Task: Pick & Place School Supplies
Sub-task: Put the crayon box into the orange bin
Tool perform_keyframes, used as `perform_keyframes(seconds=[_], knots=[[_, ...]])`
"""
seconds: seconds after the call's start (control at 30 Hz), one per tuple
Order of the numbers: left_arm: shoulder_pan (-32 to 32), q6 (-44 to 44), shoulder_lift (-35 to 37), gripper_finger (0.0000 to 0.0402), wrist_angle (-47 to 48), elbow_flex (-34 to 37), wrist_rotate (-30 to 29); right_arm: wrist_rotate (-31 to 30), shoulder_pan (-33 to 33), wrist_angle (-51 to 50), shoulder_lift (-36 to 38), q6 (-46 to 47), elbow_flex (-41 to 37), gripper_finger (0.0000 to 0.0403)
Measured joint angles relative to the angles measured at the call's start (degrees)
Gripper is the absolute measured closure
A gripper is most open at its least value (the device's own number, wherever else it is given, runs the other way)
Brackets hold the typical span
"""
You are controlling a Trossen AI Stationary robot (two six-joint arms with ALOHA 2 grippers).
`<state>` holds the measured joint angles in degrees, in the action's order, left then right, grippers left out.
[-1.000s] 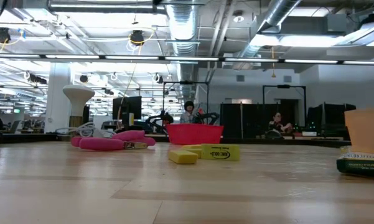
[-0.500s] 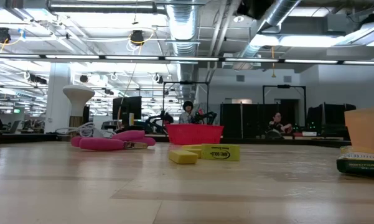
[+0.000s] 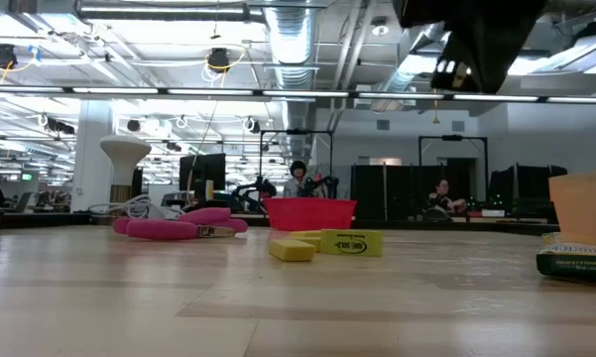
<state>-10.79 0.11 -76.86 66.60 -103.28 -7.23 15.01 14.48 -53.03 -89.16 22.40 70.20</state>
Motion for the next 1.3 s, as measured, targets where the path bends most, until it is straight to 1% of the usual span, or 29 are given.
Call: perform_keyframes(seconds=[0.1,0.33,0.6,0.73,1.03,1.3], knots=[[0.0,0.0,0.0,0.0343,-0.1,0.0,0.0,1.4,1.9,2.5,-0.1,2.9,-2.8,0.0396],[0.0,-0.3,-0.1,0.0343,-0.1,0.0,0.0,3.0,4.3,13.7,-0.1,9.1,-9.6,0.0402],[0.0,-0.8,-1.1,0.0343,-0.2,0.0,0.0,3.5,4.2,16.7,-0.2,10.7,-15.3,0.0403],[0.0,-1.0,-1.9,0.0343,-0.2,0.0,0.0,6.5,4.2,20.1,-0.2,13.0,-18.9,0.0403],[0.0,-1.4,-3.7,0.0343,-0.5,0.0,0.0,10.7,4.1,24.0,-0.2,14.4,-22.2,0.0403],[0.0,-3.0,-4.2,0.0343,-0.6,0.0,0.0,10.5,3.2,25.5,-0.1,16.0,-22.8,0.0403]])
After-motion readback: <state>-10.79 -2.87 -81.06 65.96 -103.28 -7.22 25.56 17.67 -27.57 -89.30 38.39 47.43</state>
